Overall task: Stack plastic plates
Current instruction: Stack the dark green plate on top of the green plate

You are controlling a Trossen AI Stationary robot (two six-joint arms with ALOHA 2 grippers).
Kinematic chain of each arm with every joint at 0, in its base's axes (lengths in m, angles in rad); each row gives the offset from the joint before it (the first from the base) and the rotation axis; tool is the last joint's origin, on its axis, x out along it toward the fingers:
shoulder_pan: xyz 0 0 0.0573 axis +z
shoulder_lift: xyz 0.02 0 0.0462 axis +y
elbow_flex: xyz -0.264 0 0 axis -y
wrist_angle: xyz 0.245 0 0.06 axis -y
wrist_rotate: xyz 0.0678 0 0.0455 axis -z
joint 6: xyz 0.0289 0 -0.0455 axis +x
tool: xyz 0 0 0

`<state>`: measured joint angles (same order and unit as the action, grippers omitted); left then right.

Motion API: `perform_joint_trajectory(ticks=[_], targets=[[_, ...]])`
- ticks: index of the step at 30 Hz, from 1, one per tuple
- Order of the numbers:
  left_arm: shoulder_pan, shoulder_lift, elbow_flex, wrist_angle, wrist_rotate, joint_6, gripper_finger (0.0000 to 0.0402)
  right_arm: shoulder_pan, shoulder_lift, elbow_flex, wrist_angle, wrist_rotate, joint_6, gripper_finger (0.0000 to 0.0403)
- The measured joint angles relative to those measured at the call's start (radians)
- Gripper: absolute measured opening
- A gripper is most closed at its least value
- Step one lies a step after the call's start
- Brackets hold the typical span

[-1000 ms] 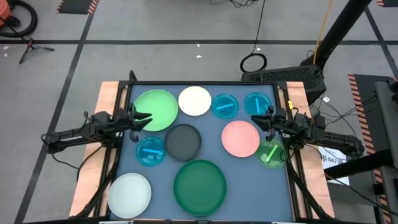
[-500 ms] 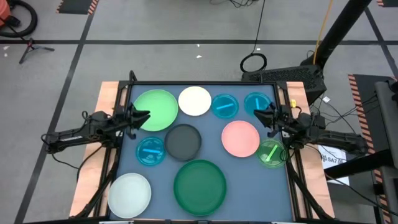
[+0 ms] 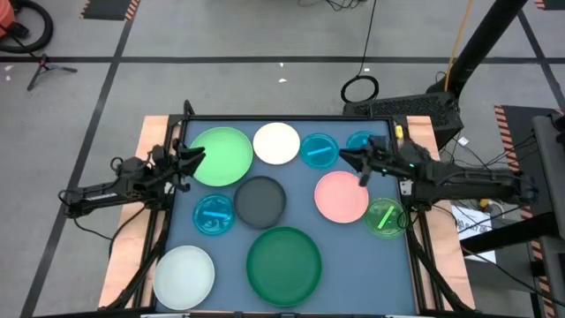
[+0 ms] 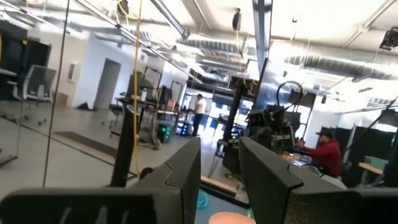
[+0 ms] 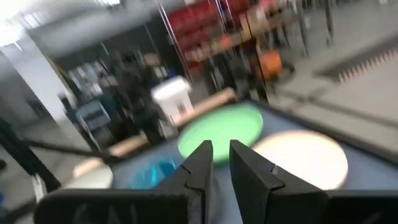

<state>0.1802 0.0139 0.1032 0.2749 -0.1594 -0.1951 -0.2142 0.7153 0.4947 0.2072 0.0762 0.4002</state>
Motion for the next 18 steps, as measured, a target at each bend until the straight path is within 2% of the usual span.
perform_joint_trajectory(ticks=[7,18], targets=[[0.000,0.000,0.000,-0.009,0.000,0.008,0.0115,0.053,0.212,0.270,-0.312,-0.058,-0.022,0.0050],[0.000,0.000,0.000,-0.006,-0.001,0.035,0.0115,0.221,0.496,0.616,-0.494,-0.073,-0.134,0.0050]])
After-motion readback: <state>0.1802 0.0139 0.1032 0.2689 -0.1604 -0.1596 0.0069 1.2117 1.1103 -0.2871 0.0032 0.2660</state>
